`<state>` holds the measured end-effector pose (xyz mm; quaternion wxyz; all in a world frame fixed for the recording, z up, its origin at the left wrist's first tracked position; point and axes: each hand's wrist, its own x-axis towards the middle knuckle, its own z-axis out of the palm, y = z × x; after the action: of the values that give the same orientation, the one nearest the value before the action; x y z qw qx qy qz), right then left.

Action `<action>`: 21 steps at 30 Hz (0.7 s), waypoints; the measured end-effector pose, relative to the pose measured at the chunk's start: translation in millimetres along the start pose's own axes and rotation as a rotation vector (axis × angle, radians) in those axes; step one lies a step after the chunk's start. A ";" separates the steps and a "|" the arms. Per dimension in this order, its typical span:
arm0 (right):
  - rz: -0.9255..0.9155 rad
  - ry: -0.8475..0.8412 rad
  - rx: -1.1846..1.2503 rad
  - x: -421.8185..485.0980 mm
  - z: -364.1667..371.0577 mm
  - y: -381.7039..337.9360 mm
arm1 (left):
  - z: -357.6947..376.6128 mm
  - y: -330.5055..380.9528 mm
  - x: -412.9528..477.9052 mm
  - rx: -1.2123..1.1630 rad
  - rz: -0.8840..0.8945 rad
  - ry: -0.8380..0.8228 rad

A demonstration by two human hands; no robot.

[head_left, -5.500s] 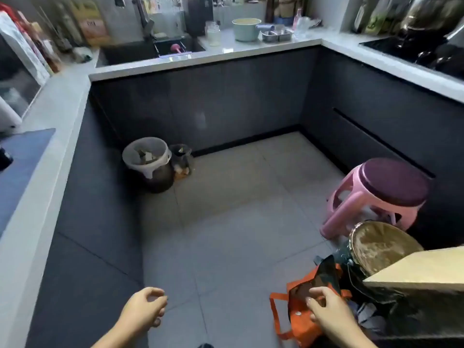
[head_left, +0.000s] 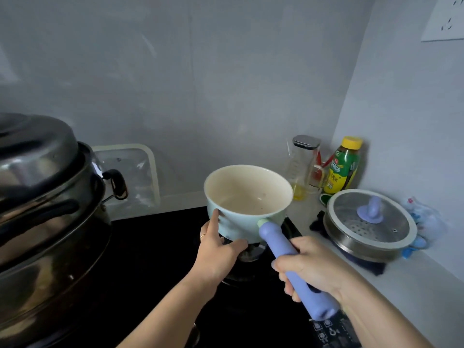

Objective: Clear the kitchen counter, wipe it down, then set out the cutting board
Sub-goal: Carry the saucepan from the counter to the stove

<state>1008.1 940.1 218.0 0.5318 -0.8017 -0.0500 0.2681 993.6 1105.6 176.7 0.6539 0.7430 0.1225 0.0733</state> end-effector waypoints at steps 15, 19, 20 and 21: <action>0.040 -0.070 0.009 27.1 -2.3 16.1 | -5.1 -22.6 8.8 -0.021 -0.097 0.031; 0.016 -0.119 -0.025 18.3 -3.6 17.3 | -18.8 -31.9 -0.1 0.003 -0.089 0.105; 0.014 -0.122 -0.036 15.6 -3.6 17.4 | -21.7 -34.2 -2.3 0.012 -0.092 0.115; 0.018 -0.120 -0.038 14.2 -3.5 17.7 | -24.2 -36.1 -4.2 0.019 -0.096 0.120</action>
<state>1018.2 934.8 198.0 0.5101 -0.7947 -0.0797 0.3194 979.9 1131.7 144.4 0.6411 0.7367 0.1977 0.0849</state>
